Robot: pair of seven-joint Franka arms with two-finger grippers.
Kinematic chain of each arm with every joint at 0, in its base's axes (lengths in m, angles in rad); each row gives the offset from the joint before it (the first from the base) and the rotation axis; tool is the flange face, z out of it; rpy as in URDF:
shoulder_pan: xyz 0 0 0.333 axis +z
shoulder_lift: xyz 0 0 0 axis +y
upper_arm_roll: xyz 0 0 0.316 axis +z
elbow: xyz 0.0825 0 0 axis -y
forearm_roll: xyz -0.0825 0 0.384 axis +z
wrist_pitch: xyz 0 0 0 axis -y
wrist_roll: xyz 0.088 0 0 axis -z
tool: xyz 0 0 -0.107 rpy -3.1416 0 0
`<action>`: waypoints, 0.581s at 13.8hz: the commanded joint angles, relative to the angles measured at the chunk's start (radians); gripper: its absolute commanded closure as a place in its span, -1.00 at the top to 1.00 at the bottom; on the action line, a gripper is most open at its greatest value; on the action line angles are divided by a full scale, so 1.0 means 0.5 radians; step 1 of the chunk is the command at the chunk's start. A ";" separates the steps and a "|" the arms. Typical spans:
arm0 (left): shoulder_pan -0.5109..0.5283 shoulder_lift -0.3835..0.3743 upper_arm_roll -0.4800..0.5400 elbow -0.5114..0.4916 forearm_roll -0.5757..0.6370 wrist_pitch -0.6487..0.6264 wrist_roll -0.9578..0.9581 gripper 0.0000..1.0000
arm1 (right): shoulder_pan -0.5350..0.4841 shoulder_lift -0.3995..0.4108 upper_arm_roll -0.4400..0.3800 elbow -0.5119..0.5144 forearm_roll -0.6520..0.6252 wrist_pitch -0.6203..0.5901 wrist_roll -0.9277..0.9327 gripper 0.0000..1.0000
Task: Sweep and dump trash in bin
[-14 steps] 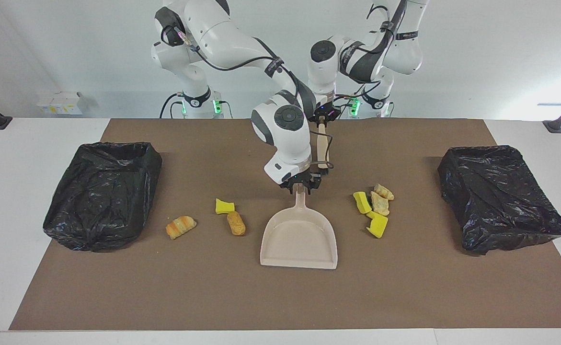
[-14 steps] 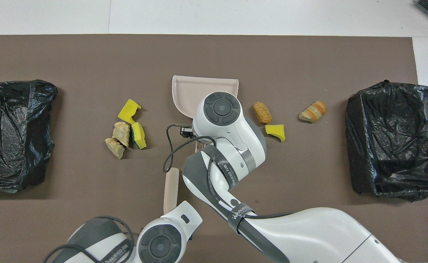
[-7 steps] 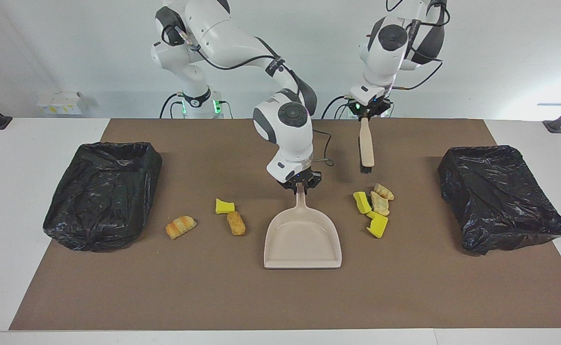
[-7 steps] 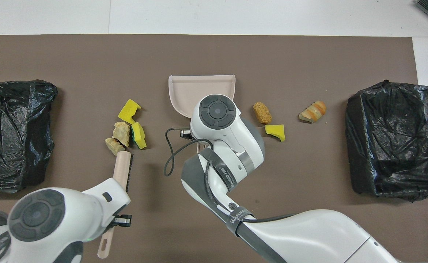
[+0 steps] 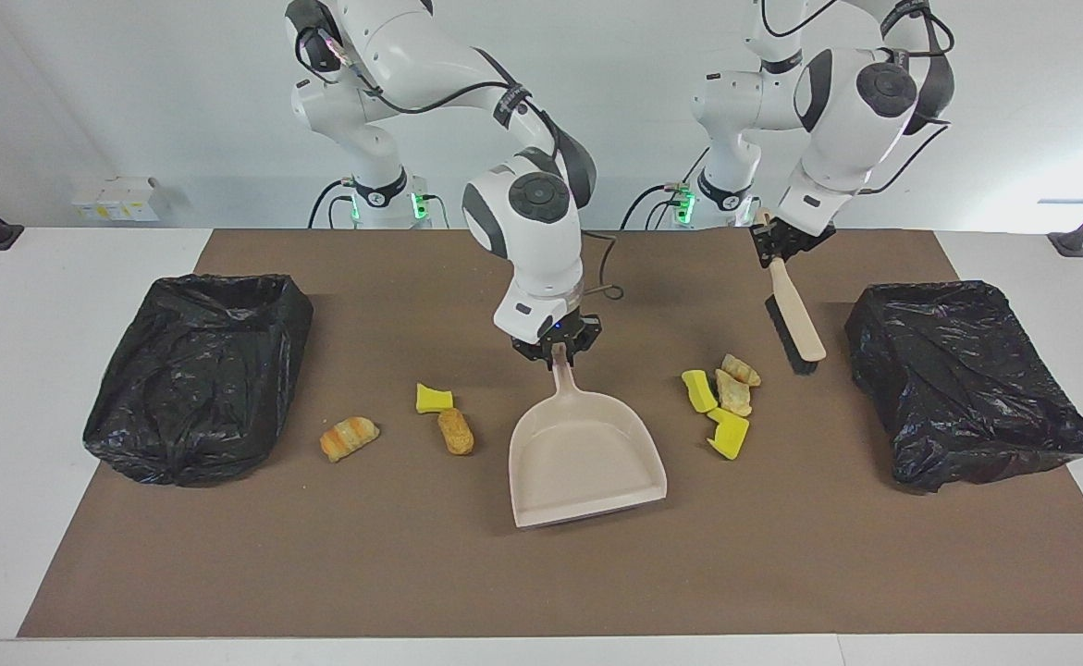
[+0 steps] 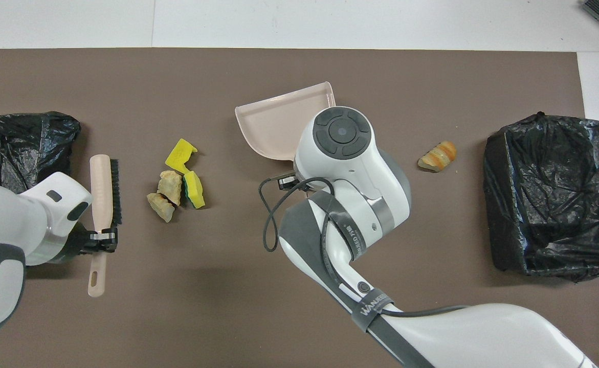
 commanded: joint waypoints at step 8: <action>0.091 0.273 -0.032 0.003 -0.006 0.156 -0.143 -1.00 | -0.164 -0.145 0.012 -0.181 -0.054 -0.306 -1.554 -1.00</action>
